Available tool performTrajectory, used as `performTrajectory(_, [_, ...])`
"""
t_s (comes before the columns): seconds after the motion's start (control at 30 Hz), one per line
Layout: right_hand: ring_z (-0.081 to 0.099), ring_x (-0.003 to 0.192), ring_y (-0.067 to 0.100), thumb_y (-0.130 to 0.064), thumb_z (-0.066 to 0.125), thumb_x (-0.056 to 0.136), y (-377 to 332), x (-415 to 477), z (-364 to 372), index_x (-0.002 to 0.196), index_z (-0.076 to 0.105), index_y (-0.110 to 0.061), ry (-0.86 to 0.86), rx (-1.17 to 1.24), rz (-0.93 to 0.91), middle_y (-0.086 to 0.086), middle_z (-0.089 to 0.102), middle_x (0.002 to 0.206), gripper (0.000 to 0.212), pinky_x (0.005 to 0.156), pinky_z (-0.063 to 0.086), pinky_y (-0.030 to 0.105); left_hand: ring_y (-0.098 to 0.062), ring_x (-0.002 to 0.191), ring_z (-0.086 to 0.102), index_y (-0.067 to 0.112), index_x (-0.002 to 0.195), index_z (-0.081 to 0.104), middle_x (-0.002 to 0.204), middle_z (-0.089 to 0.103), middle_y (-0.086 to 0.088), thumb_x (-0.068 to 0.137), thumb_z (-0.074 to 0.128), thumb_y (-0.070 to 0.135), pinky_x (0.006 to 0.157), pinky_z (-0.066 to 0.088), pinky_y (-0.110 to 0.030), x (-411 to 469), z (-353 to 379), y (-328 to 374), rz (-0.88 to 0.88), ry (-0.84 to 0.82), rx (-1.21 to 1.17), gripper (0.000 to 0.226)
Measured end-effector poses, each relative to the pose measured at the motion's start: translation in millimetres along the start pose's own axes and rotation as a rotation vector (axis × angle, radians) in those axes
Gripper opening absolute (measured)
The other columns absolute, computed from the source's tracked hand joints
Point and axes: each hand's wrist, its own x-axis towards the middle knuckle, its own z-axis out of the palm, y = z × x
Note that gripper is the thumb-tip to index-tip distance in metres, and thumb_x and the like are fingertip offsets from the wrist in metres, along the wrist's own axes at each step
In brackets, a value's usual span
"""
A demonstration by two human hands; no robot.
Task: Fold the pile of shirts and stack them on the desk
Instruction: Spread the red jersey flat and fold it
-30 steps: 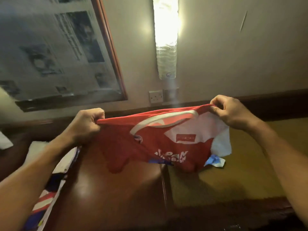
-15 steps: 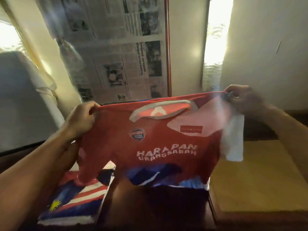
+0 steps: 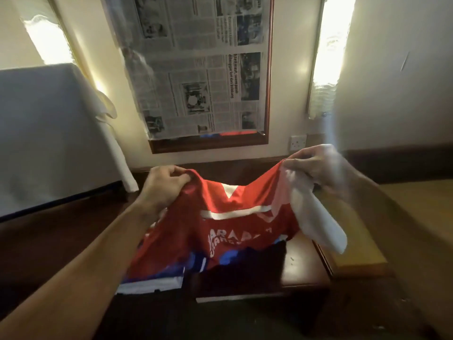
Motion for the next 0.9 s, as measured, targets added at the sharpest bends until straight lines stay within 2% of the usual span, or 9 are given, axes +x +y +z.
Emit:
performTrajectory(0.1, [0.07,0.076,0.024,-0.008,0.079,0.084,3,-14,56,0.093,0.078,-0.001,-0.08,0.15,0.092,0.02,0.076,0.09,0.012,0.072,0.061,0.038,-0.017,0.063,0.069,0.007,0.091,0.076,0.081,0.074,-0.012,0.09,0.071,0.004,0.055,0.057,-0.024,-32,37,0,-0.235,-0.258,-0.401,0.006])
performTrajectory(0.17, [0.071,0.08,0.029,-0.002,0.074,0.088,8,-22,82,0.099,0.076,0.003,-0.14,0.205,0.117,0.024,0.075,0.095,0.013,0.08,0.062,0.042,-0.021,0.07,0.073,0.004,0.098,0.075,0.088,0.075,-0.016,0.088,0.07,-0.003,0.065,0.062,-0.031,-49,51,-4,-0.237,-0.372,-0.508,0.013])
performTrajectory(0.27, [0.075,0.08,0.024,0.001,0.066,0.093,14,-33,102,0.105,0.075,0.002,-0.187,0.224,0.127,0.019,0.076,0.095,0.014,0.069,0.062,0.03,-0.029,0.096,0.075,0.009,0.11,0.073,0.103,0.077,-0.013,0.08,0.079,0.002,0.088,0.06,-0.043,-61,61,-14,-0.118,-0.459,-0.449,0.031])
performTrajectory(0.33, [0.077,0.085,0.022,0.002,0.059,0.097,17,-37,108,0.108,0.074,-0.001,-0.214,0.225,0.146,0.014,0.077,0.096,0.019,0.069,0.061,0.026,-0.022,0.097,0.075,0.018,0.108,0.073,0.1,0.078,-0.002,0.08,0.081,0.006,0.087,0.061,-0.039,-62,61,-22,-0.052,-0.458,-0.359,0.031])
performTrajectory(0.4, [0.076,0.092,0.025,0.0,0.055,0.1,21,-36,110,0.113,0.073,-0.002,-0.262,0.241,0.172,0.013,0.077,0.101,0.022,0.078,0.063,0.032,-0.016,0.094,0.075,0.023,0.104,0.071,0.095,0.077,0.005,0.083,0.08,0.011,0.082,0.062,-0.034,-62,61,-25,-0.002,-0.43,-0.301,0.026])
performTrajectory(0.5, [0.075,0.1,0.027,0.001,0.051,0.102,20,-32,109,0.118,0.071,-0.002,-0.362,0.295,0.199,0.015,0.076,0.108,0.025,0.087,0.061,0.038,-0.017,0.093,0.074,0.018,0.105,0.073,0.097,0.076,0.002,0.087,0.078,0.014,0.079,0.062,-0.03,-55,61,-32,0.11,-0.364,-0.222,0.019])
performTrajectory(0.67, [0.075,0.1,0.027,0.004,0.054,0.099,17,-21,109,0.116,0.071,0.0,-0.378,0.24,0.041,0.015,0.077,0.105,0.024,0.087,0.061,0.037,-0.005,0.089,0.072,0.022,0.103,0.073,0.092,0.076,0.01,0.09,0.074,0.018,0.075,0.057,-0.018,-42,59,-33,0.263,-0.36,-0.117,0.013])
performTrajectory(0.77, [0.076,0.091,0.026,0.002,0.067,0.093,10,-15,110,0.107,0.074,0.0,-0.302,0.173,-0.055,0.013,0.078,0.096,0.017,0.082,0.062,0.037,-0.005,0.089,0.072,0.022,0.103,0.074,0.092,0.076,0.01,0.094,0.07,0.019,0.076,0.057,-0.019,-38,56,-31,0.326,-0.339,-0.099,0.01])
performTrajectory(0.9, [0.076,0.073,0.019,-0.009,0.076,0.088,6,-1,110,0.105,0.074,-0.01,-0.084,0.008,-0.159,0.008,0.076,0.086,0.017,0.071,0.064,0.04,-0.006,0.094,0.07,0.019,0.112,0.07,0.099,0.073,0.007,0.097,0.067,0.02,0.081,0.059,-0.026,-31,49,-30,0.352,-0.301,-0.065,0.015])
